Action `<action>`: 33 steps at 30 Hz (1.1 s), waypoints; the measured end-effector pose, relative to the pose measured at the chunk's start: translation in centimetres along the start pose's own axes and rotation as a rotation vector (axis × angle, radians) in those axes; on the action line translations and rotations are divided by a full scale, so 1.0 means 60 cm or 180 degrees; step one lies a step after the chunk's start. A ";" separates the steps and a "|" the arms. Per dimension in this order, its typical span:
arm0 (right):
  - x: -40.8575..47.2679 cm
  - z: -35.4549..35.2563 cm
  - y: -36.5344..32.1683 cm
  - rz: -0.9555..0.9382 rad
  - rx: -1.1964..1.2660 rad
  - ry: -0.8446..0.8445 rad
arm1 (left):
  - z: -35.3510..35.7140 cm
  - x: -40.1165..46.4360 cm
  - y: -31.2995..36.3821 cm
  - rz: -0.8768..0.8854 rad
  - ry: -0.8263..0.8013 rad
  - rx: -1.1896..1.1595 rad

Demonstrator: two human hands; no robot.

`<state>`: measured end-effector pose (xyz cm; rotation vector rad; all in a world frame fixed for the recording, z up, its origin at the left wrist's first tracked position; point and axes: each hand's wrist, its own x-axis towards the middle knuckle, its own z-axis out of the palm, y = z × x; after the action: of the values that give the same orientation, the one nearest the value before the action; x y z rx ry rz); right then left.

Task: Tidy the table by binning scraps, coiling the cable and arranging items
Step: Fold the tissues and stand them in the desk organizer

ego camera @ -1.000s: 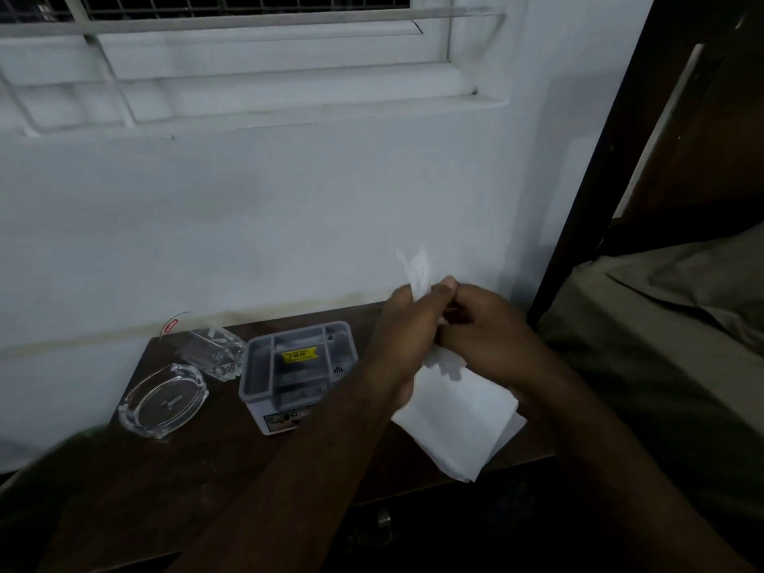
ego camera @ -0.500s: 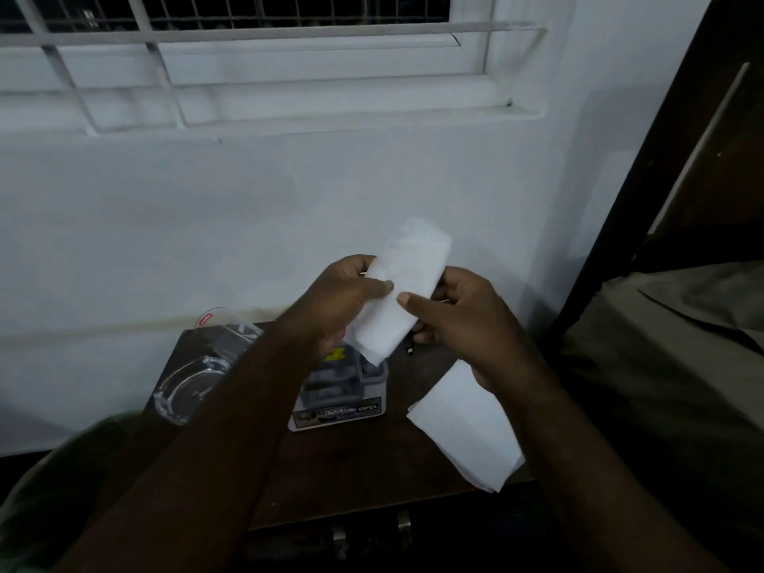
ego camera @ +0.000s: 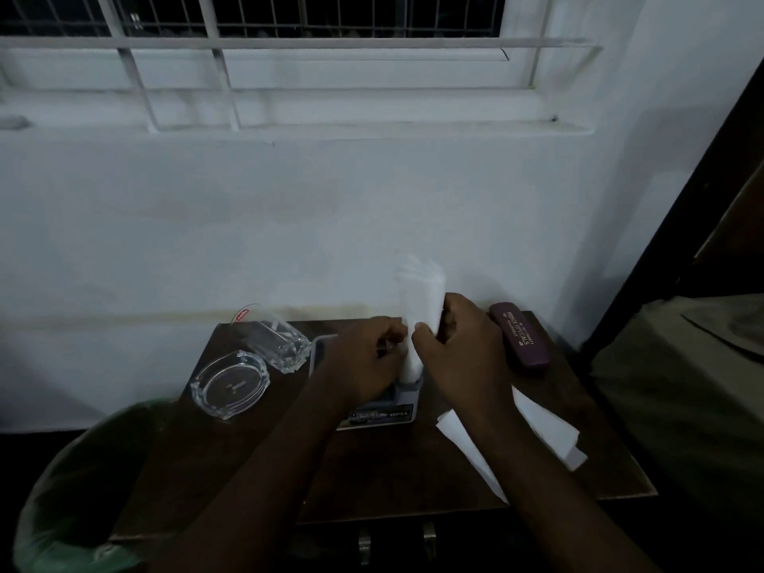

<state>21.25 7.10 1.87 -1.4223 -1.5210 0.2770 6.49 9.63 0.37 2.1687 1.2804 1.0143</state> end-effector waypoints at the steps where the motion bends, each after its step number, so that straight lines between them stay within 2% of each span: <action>1: -0.003 0.002 0.002 0.0001 -0.0001 -0.0017 | -0.001 -0.002 -0.001 0.0119 -0.0016 0.0136; 6: -0.015 0.020 0.012 0.0144 0.0066 -0.0059 | 0.004 0.004 -0.001 0.0360 -0.0107 0.0684; 11: -0.019 0.037 0.017 -0.0003 0.0183 -0.0011 | 0.004 0.002 -0.002 0.0150 0.0051 0.0767; 15: -0.017 0.036 0.026 0.0221 0.0182 -0.0319 | -0.001 0.005 -0.003 -0.0012 -0.0305 0.0937; 19: -0.011 0.026 0.024 0.0233 0.0160 -0.0196 | -0.007 0.007 -0.004 -0.0217 -0.0301 0.0797; 24: -0.010 0.030 0.027 0.0515 -0.0135 -0.0812 | -0.012 -0.001 0.014 -0.0381 -0.0265 0.0799; 29: -0.007 0.033 0.024 -0.0027 -0.0341 -0.0303 | -0.005 0.002 0.003 -0.0310 -0.0158 0.0823; 31: -0.005 0.036 0.025 -0.0132 -0.0450 -0.0543 | -0.005 0.003 0.002 -0.0317 -0.0096 0.0760; 33: -0.002 0.039 0.026 0.0107 -0.0441 -0.0960 | 0.000 0.000 0.010 -0.0058 0.0056 0.0684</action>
<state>20.41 8.45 -0.42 -1.5692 -1.7898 0.4291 6.85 9.34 0.76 2.3047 1.4744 0.9275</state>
